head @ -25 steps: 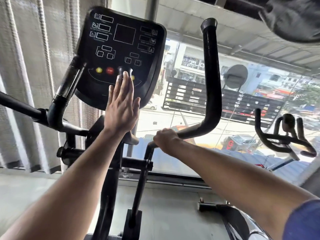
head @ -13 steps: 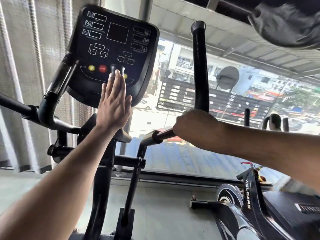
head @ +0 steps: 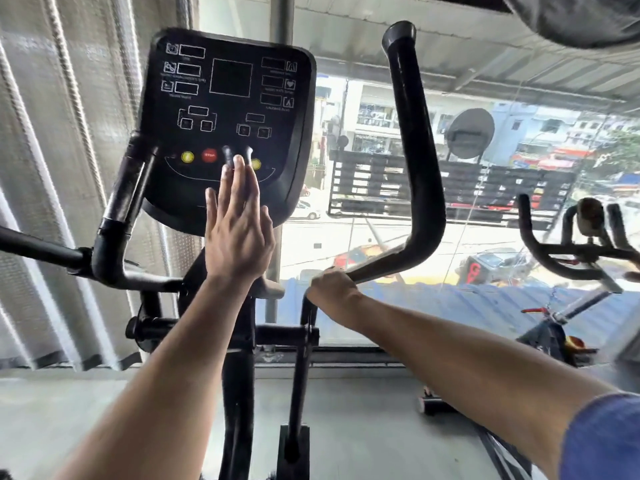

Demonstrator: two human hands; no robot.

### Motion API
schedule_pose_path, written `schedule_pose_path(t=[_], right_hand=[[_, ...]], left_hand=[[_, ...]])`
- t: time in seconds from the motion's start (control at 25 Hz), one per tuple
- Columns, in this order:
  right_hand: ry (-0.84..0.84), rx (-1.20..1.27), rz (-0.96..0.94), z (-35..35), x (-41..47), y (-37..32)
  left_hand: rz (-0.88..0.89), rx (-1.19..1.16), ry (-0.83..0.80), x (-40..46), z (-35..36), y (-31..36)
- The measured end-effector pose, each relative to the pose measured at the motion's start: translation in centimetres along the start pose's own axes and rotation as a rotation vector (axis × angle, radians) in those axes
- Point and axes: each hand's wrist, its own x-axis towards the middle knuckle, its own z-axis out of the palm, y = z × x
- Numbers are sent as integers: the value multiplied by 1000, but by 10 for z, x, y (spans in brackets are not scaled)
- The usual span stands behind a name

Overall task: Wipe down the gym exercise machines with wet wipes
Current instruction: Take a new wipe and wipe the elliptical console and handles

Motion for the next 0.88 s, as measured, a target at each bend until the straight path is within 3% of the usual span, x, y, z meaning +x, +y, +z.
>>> schedule_pose_path(t=[0.2, 0.4, 0.64, 0.88], right_hand=[[59, -101, -14, -7, -20, 9], [55, -29, -60, -72, -99, 52], [218, -190, -205, -119, -166, 108], [478, -248, -403, -105, -168, 162]], left_hand=[[1, -35, 9, -3, -2, 2], [-15, -22, -14, -3, -6, 6], [10, 16, -17, -3, -6, 6], [161, 80, -7, 14, 1, 6]])
